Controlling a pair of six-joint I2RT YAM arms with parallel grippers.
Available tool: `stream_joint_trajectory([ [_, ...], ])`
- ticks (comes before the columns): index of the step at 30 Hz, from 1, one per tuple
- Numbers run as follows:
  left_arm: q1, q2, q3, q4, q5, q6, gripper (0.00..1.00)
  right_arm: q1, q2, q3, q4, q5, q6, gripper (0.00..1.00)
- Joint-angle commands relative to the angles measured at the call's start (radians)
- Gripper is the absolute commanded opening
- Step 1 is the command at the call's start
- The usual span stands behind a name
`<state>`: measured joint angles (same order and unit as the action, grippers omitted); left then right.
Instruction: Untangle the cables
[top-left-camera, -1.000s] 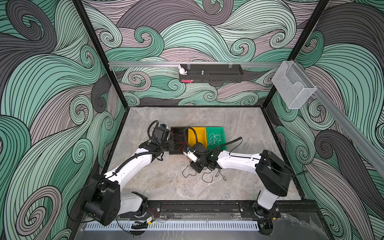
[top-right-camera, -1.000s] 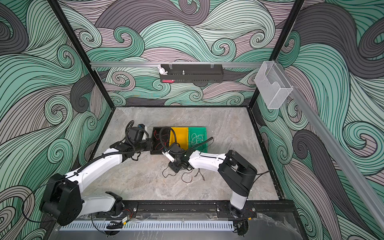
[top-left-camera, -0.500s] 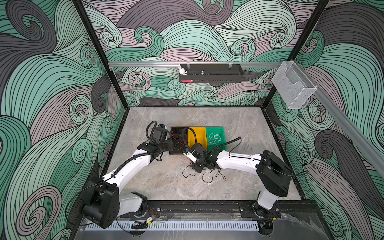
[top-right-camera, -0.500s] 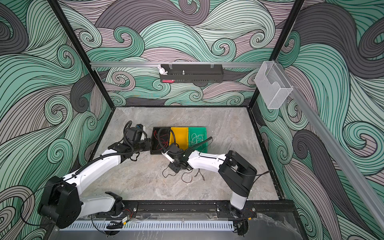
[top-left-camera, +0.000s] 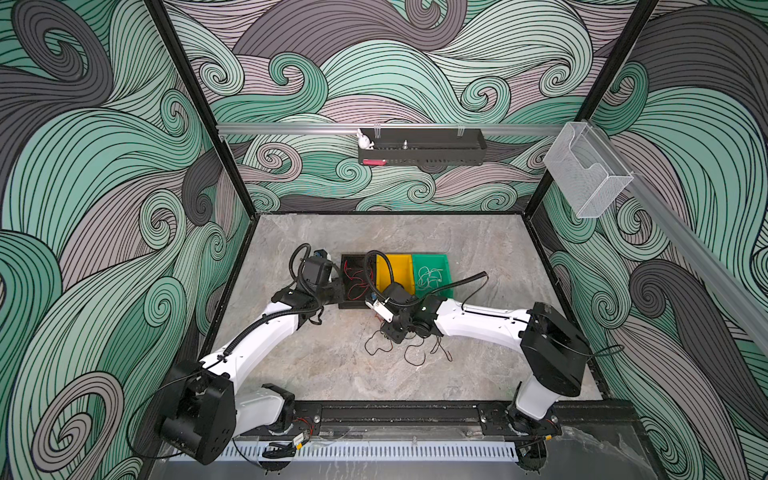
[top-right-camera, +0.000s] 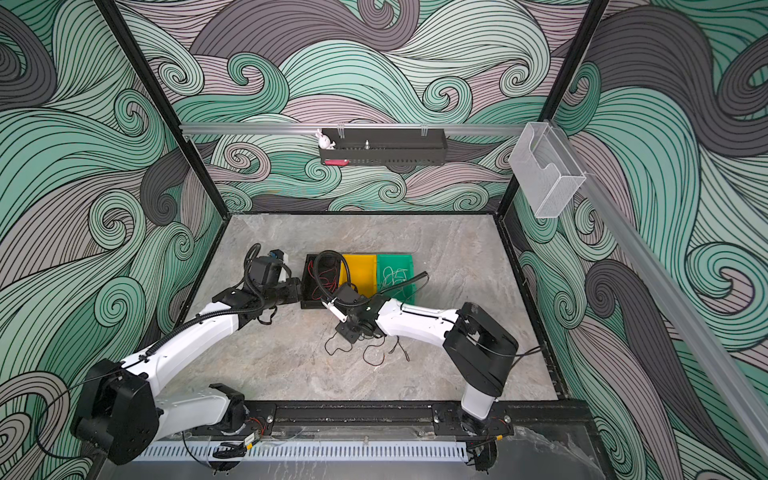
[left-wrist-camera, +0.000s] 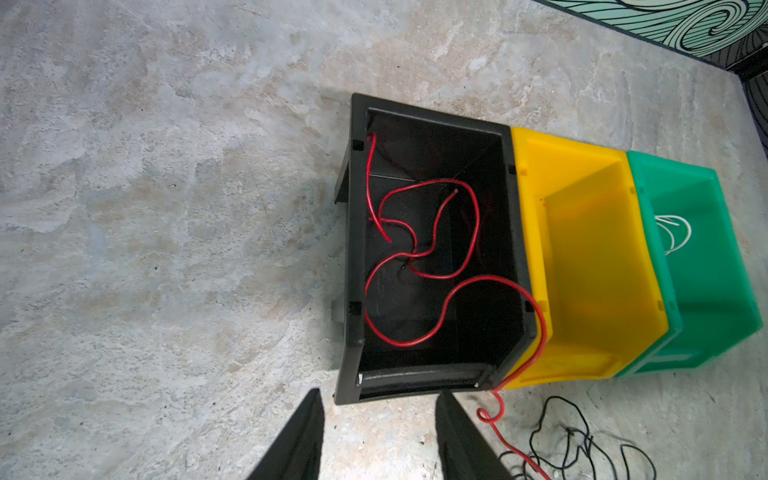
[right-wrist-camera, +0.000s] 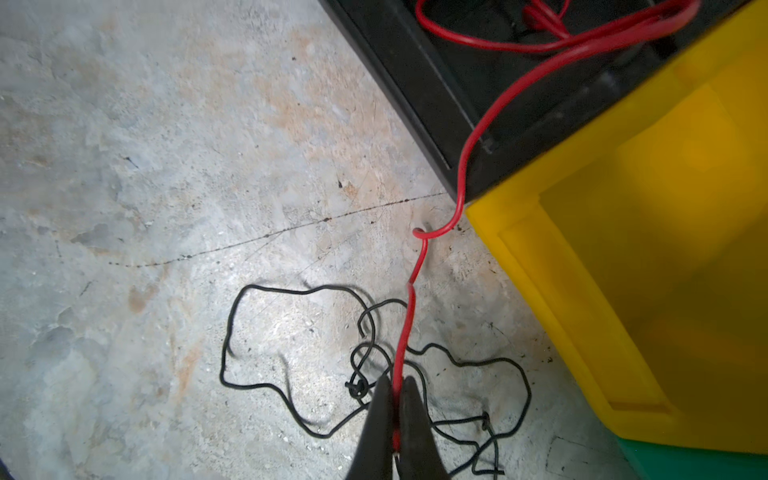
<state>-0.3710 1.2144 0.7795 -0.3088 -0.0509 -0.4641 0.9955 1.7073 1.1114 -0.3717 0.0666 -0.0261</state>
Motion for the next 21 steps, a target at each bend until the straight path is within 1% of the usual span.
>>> stream_joint_trajectory([
  [1,0.011,-0.025,-0.014,0.009,0.008,-0.019,0.47,0.002,-0.041,0.063,-0.035,0.034,0.015,0.02],
  [4,0.014,-0.037,-0.021,0.012,0.01,-0.025,0.47,-0.004,-0.044,0.107,-0.038,0.03,0.027,0.02],
  [7,0.018,-0.053,-0.033,0.014,0.011,-0.031,0.47,-0.026,-0.019,0.173,-0.051,-0.005,0.043,0.03],
  [11,0.023,-0.061,-0.048,0.026,0.021,-0.039,0.47,-0.061,0.075,0.296,-0.109,-0.047,0.046,0.03],
  [18,0.032,-0.064,-0.063,0.038,0.036,-0.047,0.46,-0.121,0.248,0.516,-0.206,-0.171,0.063,0.02],
  [21,0.036,-0.065,-0.066,0.044,0.034,-0.055,0.46,-0.139,0.325,0.612,-0.257,-0.186,0.067,0.02],
])
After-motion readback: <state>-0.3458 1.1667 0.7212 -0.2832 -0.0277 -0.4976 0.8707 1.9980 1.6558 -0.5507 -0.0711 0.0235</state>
